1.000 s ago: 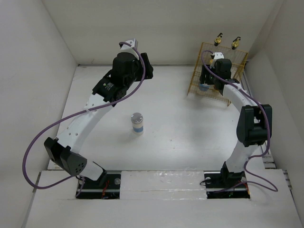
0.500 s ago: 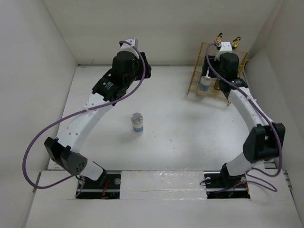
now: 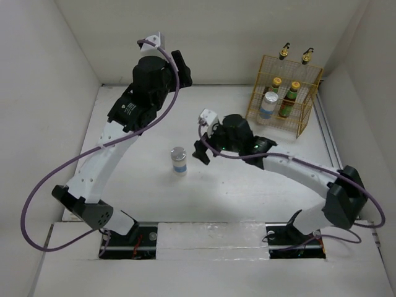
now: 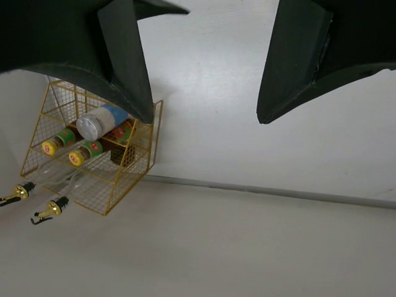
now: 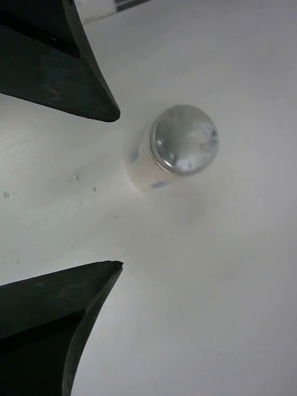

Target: Organize the condiment bottles

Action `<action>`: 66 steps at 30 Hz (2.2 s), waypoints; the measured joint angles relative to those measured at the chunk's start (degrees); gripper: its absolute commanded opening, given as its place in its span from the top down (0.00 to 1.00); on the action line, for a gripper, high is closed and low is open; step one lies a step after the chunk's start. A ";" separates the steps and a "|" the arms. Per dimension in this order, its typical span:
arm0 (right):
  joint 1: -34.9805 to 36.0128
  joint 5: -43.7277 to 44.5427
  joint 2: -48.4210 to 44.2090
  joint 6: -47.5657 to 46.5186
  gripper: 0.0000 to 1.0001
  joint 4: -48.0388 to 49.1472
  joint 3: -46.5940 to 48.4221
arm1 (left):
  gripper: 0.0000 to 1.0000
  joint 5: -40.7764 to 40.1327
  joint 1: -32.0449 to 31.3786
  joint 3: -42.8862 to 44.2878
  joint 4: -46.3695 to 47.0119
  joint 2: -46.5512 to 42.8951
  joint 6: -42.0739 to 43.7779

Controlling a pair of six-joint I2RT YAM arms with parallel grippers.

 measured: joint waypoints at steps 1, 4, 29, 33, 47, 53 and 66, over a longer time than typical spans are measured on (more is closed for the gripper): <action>1.42 -0.70 2.27 -0.39 0.00 -0.24 0.15 | 0.33 -0.17 0.02 0.11 -0.02 -0.35 -0.04; 5.49 -1.81 8.63 -1.38 0.00 -1.75 1.07 | 0.32 -0.22 0.00 -0.42 -0.09 -1.84 -0.48; 2.78 3.89 10.08 2.43 0.74 -0.44 5.64 | 0.00 6.75 -0.07 -3.93 -1.92 -3.98 -0.57; -9.44 8.74 -4.94 3.87 0.77 -4.15 4.85 | 0.00 9.90 -1.20 -3.76 -1.18 -0.13 -0.15; -41.27 18.60 -2.75 5.09 0.78 -17.11 15.04 | 0.19 19.39 -2.97 -5.29 1.01 3.74 1.09; -47.84 14.78 5.11 5.42 0.77 -15.74 16.57 | 0.01 20.41 -2.95 -6.91 1.60 3.78 1.07; -49.44 11.69 10.88 5.70 0.75 -10.14 17.49 | 0.01 18.78 -2.95 -9.79 1.68 3.78 1.05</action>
